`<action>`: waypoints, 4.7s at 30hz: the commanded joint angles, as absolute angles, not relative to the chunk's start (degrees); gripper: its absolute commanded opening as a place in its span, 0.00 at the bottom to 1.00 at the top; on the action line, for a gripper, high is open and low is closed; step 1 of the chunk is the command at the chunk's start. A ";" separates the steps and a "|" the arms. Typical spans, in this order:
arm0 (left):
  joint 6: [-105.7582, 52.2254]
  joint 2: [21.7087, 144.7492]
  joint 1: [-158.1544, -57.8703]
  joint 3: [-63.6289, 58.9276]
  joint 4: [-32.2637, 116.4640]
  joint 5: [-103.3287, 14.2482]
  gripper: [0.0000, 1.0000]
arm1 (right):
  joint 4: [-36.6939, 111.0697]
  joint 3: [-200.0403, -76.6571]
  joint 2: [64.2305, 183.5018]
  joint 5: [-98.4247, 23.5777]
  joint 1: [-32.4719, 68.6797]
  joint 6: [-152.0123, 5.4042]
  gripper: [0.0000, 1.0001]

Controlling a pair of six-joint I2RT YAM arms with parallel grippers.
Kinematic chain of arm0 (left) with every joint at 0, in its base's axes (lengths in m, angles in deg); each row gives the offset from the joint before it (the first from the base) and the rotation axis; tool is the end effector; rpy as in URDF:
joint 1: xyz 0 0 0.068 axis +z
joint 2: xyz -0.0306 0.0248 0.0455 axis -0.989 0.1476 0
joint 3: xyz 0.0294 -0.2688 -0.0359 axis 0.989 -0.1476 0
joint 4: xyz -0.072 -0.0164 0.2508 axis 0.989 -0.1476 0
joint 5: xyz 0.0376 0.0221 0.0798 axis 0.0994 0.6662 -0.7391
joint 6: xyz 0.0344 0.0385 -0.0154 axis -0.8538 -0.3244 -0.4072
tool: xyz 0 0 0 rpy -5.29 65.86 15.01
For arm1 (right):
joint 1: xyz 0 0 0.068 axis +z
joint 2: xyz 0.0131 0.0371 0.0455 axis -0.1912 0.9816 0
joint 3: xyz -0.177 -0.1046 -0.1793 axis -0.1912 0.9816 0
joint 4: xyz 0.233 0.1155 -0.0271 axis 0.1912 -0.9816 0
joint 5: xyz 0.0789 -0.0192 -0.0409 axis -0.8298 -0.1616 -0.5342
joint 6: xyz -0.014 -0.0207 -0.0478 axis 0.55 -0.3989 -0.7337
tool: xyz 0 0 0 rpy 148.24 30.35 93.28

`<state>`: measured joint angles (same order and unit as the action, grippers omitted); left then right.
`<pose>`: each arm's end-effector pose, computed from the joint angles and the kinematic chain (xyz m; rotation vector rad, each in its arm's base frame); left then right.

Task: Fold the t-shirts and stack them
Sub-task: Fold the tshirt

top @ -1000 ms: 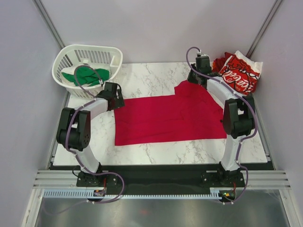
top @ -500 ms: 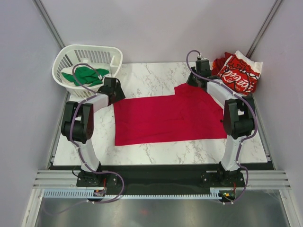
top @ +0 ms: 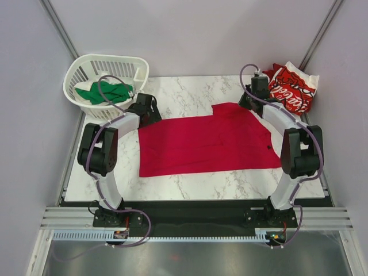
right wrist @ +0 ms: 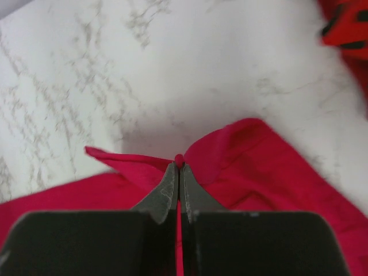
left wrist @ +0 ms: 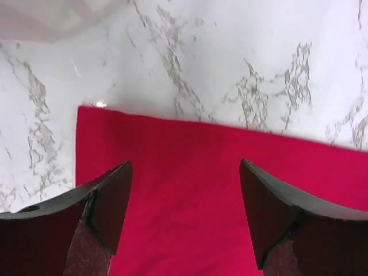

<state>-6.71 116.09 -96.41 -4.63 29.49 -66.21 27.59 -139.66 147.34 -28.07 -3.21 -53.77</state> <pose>0.3921 -0.0957 0.1773 -0.4526 2.3523 -0.0961 0.4141 0.0558 0.2415 0.3779 2.2142 0.2912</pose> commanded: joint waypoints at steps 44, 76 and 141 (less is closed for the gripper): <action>-10.58 132.54 -97.33 16.01 17.32 -70.38 0.64 | 27.77 -144.89 150.89 -31.10 -19.46 -56.21 0.00; -14.09 137.19 -101.02 28.66 18.29 -65.81 0.75 | 25.83 -149.99 153.26 -36.20 -24.56 -56.21 0.00; -16.81 112.85 -98.83 10.13 18.55 -70.56 0.02 | 17.65 -153.54 145.73 -37.52 -13.13 -59.29 0.00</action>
<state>-14.95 115.96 -99.21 12.00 17.36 -70.65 16.79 -158.15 153.04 -38.67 -13.57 -59.76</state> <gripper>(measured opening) 0.033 0.011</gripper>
